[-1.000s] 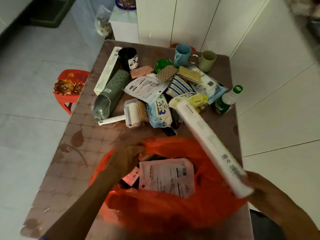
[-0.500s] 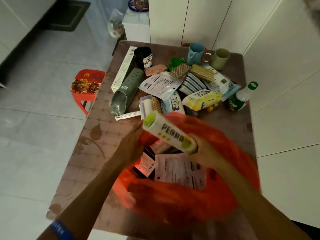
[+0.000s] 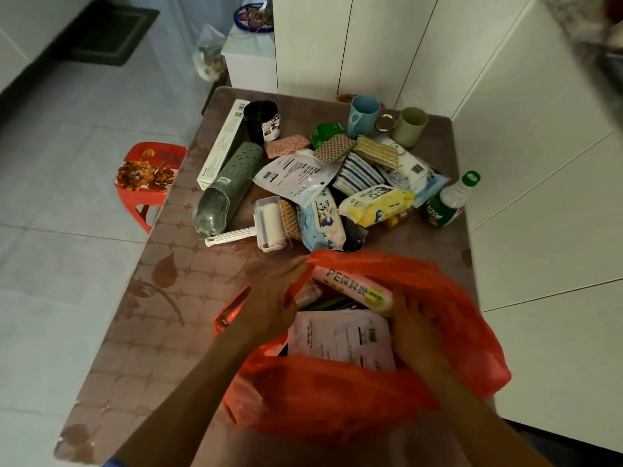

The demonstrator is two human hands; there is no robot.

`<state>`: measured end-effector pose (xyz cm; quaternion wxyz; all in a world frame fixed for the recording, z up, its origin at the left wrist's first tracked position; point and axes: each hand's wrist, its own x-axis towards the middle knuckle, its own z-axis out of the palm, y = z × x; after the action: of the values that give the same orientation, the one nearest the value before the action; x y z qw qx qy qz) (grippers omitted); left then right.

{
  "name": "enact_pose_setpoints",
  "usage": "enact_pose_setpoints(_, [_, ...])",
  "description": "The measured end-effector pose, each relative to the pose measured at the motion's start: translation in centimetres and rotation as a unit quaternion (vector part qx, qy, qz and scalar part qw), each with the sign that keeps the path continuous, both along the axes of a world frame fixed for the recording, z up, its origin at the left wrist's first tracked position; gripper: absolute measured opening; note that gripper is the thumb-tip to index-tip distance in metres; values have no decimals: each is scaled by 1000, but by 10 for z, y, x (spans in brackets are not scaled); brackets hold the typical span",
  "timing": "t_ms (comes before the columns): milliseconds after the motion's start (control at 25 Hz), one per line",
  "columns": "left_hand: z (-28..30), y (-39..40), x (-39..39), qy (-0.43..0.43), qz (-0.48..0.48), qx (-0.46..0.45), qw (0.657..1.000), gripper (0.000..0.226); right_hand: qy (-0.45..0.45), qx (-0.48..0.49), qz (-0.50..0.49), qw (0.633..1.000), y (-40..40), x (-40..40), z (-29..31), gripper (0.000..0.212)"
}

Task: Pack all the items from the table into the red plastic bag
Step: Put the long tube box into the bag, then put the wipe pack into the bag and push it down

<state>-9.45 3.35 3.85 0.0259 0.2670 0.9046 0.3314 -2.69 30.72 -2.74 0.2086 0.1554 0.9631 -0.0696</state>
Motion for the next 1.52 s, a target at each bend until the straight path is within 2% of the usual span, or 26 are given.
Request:
enact_pose_setpoints(80, [0,3,-6,11,29,14,999,74,-38,11,-17,999,6,2,14,65])
enact_pose_setpoints(160, [0,7,-10,9,46,10,999,77,-33,43,37,998,6,-7,34,49])
enact_pose_setpoints(200, [-1,8,-12,12,48,6,999,78,39,25,80,996,2,-18,44,39])
enact_pose_setpoints(280, [-4,7,-16,10,48,4,999,76,240,-78,118,960,-10,-48,65,19])
enact_pose_setpoints(320, [-6,7,-16,7,43,4,999,75,317,-120,96,936,-16,-69,70,15])
enact_pose_setpoints(360, [-7,7,-16,9,34,9,999,74,345,-148,47,926,-22,-94,70,15])
enact_pose_setpoints(400, [-9,7,-15,11,27,18,999,73,317,-165,-15,934,-26,-119,63,18])
enact_pose_setpoints(480, [-18,6,-11,6,30,21,999,74,134,-192,-134,963,-30,-158,33,27])
enact_pose_setpoints(520, [-24,4,-8,1,37,6,999,73,45,-243,-178,952,-31,-169,18,29])
enact_pose_setpoints(560, [-29,2,-6,-9,43,-18,999,71,13,-296,-202,934,-31,-175,4,29])
enact_pose_setpoints(680, [-39,-5,-8,-43,61,-113,991,71,120,-306,-130,936,-31,-171,-9,25])
enact_pose_setpoints(760, [-43,-8,-13,-59,74,-125,988,79,203,-294,-75,931,-26,-155,13,17])
enact_pose_setpoints(840, [-40,-8,-16,-86,88,-105,987,84,246,-384,-97,884,-17,-129,49,14])
enact_pose_setpoints(920, [-31,-6,-18,-84,90,-86,989,85,275,-547,-163,774,-3,-98,91,15])
enact_pose_setpoints(1000, [-21,-4,-19,-77,76,-56,993,78,233,-686,-225,651,15,-70,109,19])
enact_pose_setpoints(1040, [-19,-5,-20,-75,68,-32,994,71,184,-715,-252,626,20,-59,110,18])
enact_pose_setpoints(1080, [-17,-5,-20,-81,64,-14,994,68,125,-711,-275,635,23,-49,107,19])
enact_pose_setpoints(1120, [-15,-5,-18,-97,67,-12,993,69,56,-676,-287,677,23,-39,100,21])
enact_pose_setpoints(1160, [-15,-5,-16,-108,74,-22,991,73,-13,-612,-278,740,20,-30,92,20])
enact_pose_setpoints(1240, [-19,-8,-15,-89,78,-30,993,75,-99,-422,-184,882,13,-16,73,17])
enact_pose_setpoints(1280, [-21,-10,-14,-80,71,-32,994,75,-97,-294,-107,945,11,-12,64,18])
enact_pose_setpoints(1320, [-21,-11,-15,-78,64,-35,994,75,-54,-156,-41,985,10,-12,60,20])
enact_pose_setpoints(1360, [-21,-12,-16,-74,63,-34,995,72,20,-55,-9,998,9,-17,62,22])
enact_pose_setpoints(1400, [-22,-12,-16,-66,64,-30,995,68,101,-20,6,995,4,-27,68,21])
enact_pose_setpoints(1480, [-23,-11,-13,-47,59,-14,997,62,219,-96,21,971,-15,-59,78,16])
enact_pose_setpoints(1520, [-22,-10,-10,-43,52,-6,998,62,235,-157,12,959,-28,-84,78,13])
